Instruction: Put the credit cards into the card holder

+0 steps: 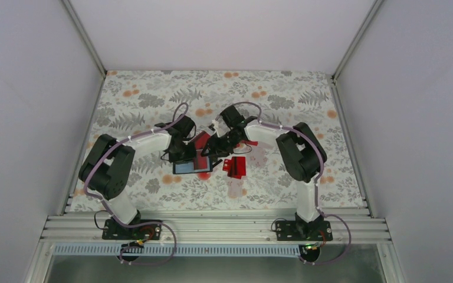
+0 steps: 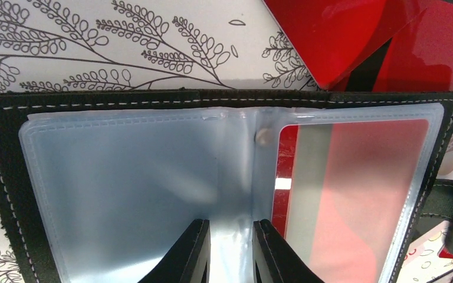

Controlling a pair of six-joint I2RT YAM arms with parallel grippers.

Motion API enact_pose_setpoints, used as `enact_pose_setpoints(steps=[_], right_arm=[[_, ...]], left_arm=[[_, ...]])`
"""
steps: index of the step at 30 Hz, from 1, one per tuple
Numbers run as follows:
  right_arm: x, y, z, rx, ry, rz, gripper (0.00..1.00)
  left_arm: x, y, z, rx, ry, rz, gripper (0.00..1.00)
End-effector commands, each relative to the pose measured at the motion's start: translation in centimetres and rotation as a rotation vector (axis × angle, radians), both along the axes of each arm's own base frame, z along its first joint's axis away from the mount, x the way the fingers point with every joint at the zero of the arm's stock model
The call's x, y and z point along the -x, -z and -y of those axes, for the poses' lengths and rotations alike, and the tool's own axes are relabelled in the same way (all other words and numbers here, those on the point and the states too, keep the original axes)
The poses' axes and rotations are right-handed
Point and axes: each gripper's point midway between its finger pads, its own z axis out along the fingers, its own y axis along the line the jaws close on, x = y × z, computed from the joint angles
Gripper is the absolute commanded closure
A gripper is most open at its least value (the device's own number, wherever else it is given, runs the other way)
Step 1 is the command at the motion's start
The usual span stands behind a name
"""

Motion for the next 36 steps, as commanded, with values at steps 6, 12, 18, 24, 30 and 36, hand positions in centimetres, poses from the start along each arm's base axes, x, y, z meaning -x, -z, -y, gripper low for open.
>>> enact_pose_setpoints(steps=[6, 12, 18, 24, 30, 36], right_arm=[[0.7, 2.2, -0.3, 0.007, -0.046, -0.023, 0.56], [0.7, 2.7, -0.5, 0.007, -0.05, -0.035, 0.56], [0.4, 2.3, -0.9, -0.004, -0.053, -0.034, 0.56], [0.4, 1.4, -1.1, 0.022, -0.063, -0.01, 0.57], [0.2, 1.3, 0.6, 0.153, -0.046, 0.032, 0.57], [0.7, 0.9, 0.1, 0.115, -0.05, 0.017, 0.57]], left_arm=[[1.5, 1.8, -0.8, -0.022, -0.016, -0.049, 0.82], [1.5, 2.1, -0.8, -0.02, -0.005, -0.052, 0.85], [1.4, 2.3, -0.5, -0.009, 0.01, -0.056, 0.86], [1.4, 2.4, -0.4, -0.006, 0.024, -0.056, 0.87], [1.4, 2.4, -0.6, -0.01, 0.034, -0.053, 0.88], [1.5, 2.5, -0.5, -0.004, 0.039, -0.05, 0.88]])
